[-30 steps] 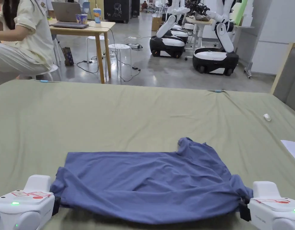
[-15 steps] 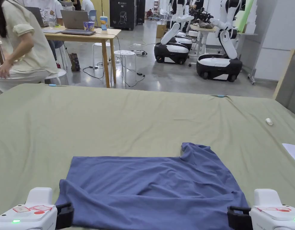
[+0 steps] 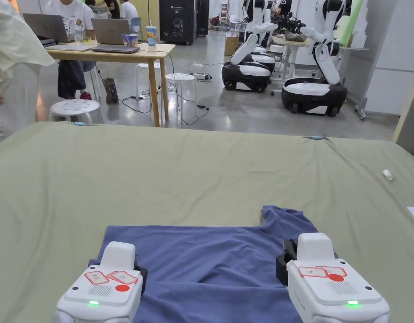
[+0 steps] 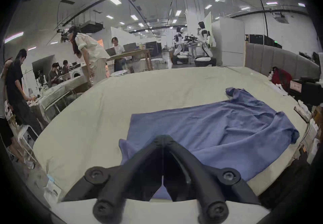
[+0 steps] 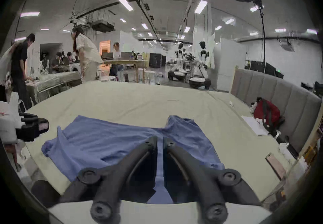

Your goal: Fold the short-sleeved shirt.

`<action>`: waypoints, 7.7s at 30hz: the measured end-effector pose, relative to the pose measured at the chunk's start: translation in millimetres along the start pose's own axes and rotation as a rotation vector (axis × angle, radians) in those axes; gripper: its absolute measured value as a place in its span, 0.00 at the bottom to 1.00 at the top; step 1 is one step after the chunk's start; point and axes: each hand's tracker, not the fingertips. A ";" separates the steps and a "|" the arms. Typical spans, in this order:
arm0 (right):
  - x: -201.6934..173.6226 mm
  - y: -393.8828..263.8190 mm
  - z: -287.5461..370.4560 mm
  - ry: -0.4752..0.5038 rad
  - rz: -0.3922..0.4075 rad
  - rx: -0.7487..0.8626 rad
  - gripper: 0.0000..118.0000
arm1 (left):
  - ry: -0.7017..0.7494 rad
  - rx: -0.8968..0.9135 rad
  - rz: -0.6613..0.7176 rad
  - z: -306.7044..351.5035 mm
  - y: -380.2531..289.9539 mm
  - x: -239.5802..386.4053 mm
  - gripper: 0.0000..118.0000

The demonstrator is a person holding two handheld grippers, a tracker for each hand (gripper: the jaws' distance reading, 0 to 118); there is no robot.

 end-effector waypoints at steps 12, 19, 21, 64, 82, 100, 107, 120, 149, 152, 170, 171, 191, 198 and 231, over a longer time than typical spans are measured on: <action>21.1 -0.4 -65.7 0.034 -0.008 -0.087 0.00 | 0.052 -0.195 -0.009 -122.8 42.5 -65.1 0.00; 35.3 -1.2 -104.4 0.018 0.002 -0.136 0.00 | 0.132 -0.315 -0.070 -232.2 62.0 -81.8 0.73; 39.9 -3.8 -115.5 0.010 0.011 -0.157 0.00 | 0.123 -0.320 -0.078 -250.7 61.4 -79.6 0.98; 151.0 26.6 -208.0 -0.019 -0.001 -0.329 0.01 | -0.006 -0.200 -0.010 -164.5 85.7 -65.3 0.01; 141.5 -77.1 10.4 -0.058 0.000 -0.331 0.01 | -0.037 -0.226 0.063 0.8 -32.0 -92.5 0.01; 24.6 10.8 23.6 0.014 -0.094 0.025 0.92 | -0.063 0.110 0.066 27.2 36.1 27.4 0.75; -8.4 -4.6 11.9 -0.005 -0.033 0.013 0.00 | -0.047 0.131 0.000 17.6 16.7 52.5 0.00; -48.4 -22.4 0.7 0.033 0.018 -0.040 0.00 | -0.079 -0.086 0.340 7.5 -53.7 -109.6 0.00; -73.0 -20.3 -21.6 0.056 0.096 -0.101 0.00 | -0.217 -0.108 0.876 -28.6 -79.0 -146.9 0.06; -73.9 -20.3 -19.4 0.062 0.091 -0.102 0.00 | -0.117 -0.090 0.735 -13.9 -68.6 -157.2 0.06; -27.2 -31.9 -10.1 0.077 0.054 -0.116 0.00 | -0.149 -0.071 -0.337 -31.0 -28.2 60.2 0.06; -24.6 -33.1 -9.8 0.079 0.047 -0.118 0.00 | -0.138 -0.086 -0.376 -35.9 -33.4 74.0 0.06; -1.8 -45.6 -5.1 0.126 -0.069 -0.103 0.00 | -0.315 -0.227 0.477 -40.3 -37.4 -25.2 0.01; -2.4 -47.8 -5.5 0.124 -0.067 -0.111 0.00 | -0.430 -0.247 0.519 -45.8 -46.4 -4.2 0.00; -41.6 -34.8 4.4 0.158 -0.002 -0.121 0.00 | -0.317 -0.100 0.857 -11.5 -96.3 -111.2 0.97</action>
